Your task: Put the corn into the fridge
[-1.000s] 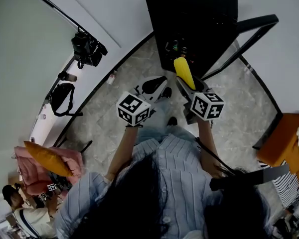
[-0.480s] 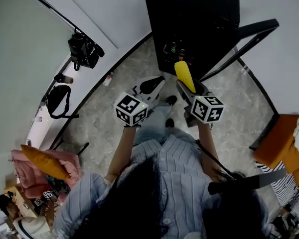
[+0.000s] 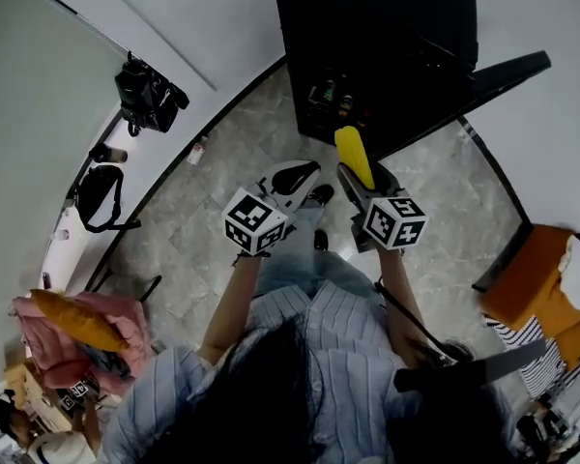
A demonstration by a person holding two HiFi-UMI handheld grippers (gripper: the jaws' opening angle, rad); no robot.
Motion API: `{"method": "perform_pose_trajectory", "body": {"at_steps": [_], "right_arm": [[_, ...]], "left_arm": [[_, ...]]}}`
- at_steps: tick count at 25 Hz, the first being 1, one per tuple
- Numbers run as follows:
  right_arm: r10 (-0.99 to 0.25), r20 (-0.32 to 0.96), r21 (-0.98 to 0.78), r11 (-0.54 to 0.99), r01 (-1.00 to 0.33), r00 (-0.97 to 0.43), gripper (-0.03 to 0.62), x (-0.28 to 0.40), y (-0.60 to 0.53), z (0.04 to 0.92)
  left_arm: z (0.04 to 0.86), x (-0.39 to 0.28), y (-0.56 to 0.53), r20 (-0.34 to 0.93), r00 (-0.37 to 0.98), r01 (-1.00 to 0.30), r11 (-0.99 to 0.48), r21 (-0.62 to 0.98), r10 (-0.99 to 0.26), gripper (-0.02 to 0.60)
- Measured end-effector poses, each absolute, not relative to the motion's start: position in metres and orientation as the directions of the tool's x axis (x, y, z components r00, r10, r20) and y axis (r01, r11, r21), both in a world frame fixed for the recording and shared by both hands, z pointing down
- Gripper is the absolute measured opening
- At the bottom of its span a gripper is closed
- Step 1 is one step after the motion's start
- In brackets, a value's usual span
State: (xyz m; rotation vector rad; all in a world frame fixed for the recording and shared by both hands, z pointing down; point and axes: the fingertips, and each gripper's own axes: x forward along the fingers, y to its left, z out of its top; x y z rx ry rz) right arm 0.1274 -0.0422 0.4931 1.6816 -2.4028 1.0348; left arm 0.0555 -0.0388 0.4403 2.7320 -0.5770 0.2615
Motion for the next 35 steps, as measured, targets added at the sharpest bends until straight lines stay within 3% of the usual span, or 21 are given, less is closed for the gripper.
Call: {"method": "perform_pose_trajectory", "body": {"at_steps": [35], "right_arm": [[-0.774,0.551,-0.36,0.115,-0.926,-0.31,0.25,0.208,-0.236,0.602]], "left_arm": [[0.509,0.099,-0.187,0.221,0.901,-0.426,-0.856,0.295,-0.373,0.008]]}}
